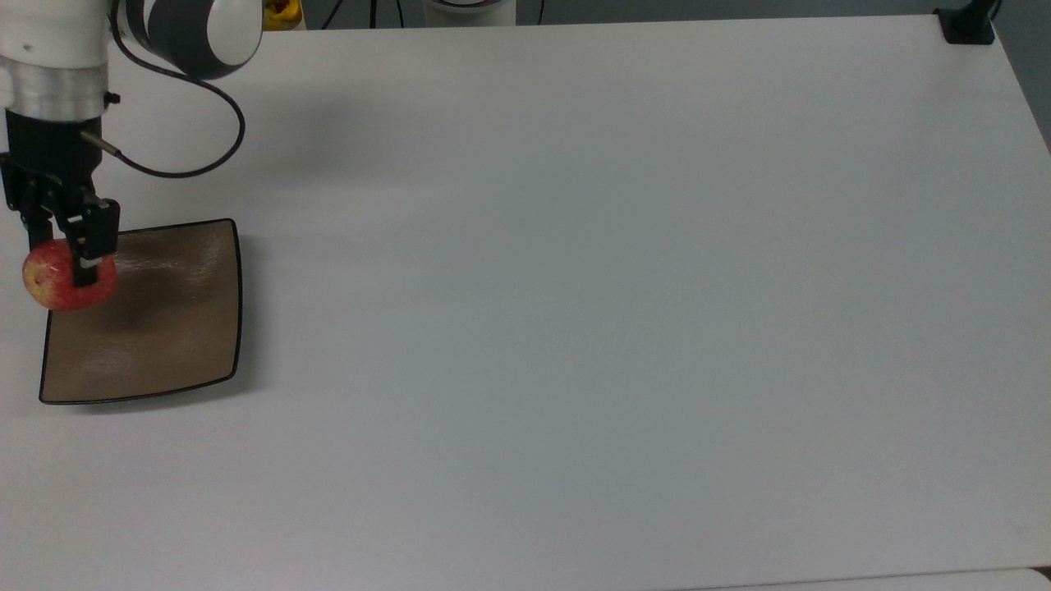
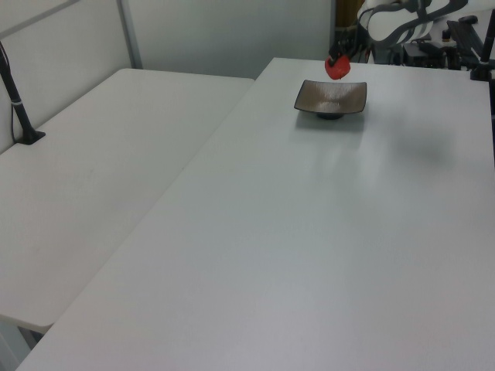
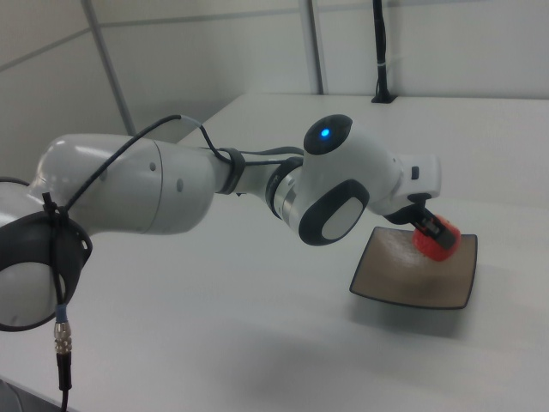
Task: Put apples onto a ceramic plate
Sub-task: 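Carry the apple over the brown plate and lower it onto it, then open the gripper to release the apple and raise it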
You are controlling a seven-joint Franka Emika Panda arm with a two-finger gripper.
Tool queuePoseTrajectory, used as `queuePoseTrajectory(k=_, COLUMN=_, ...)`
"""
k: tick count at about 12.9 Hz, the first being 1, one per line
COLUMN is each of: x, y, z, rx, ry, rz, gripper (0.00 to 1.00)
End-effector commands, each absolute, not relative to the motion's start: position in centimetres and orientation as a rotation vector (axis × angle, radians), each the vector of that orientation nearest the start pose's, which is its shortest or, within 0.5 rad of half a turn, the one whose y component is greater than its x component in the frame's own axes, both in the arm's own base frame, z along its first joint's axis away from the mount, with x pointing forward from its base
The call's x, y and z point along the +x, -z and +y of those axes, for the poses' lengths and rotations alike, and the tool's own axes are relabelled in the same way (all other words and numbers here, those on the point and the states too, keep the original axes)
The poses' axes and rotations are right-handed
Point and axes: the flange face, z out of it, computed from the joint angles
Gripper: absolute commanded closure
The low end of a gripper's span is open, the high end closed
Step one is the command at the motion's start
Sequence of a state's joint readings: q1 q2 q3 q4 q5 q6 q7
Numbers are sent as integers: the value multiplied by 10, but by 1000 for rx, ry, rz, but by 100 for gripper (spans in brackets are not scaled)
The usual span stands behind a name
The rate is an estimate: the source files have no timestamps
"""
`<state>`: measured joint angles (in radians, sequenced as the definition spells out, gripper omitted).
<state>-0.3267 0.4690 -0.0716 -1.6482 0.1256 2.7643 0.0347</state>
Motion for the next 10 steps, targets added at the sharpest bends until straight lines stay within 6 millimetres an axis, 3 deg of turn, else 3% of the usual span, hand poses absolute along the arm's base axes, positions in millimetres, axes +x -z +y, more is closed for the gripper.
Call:
queuePoseTrajectory(k=1, x=676, y=-412, z=-276, rx=-2920, ry=1038, rz=793, gripper=7)
queuePoseTrajectory(k=4, x=676, y=-412, z=-275, rx=-2922, ry=1038, rz=789, gripper=0)
queuePoseTrajectory(k=7, x=676, y=-414, z=-274, rx=-2920, ry=1040, rz=787, gripper=0)
queuePoseTrajectory(k=10, x=673, y=-432, z=-265, rx=-2918, ry=1021, rz=768, gripper=0)
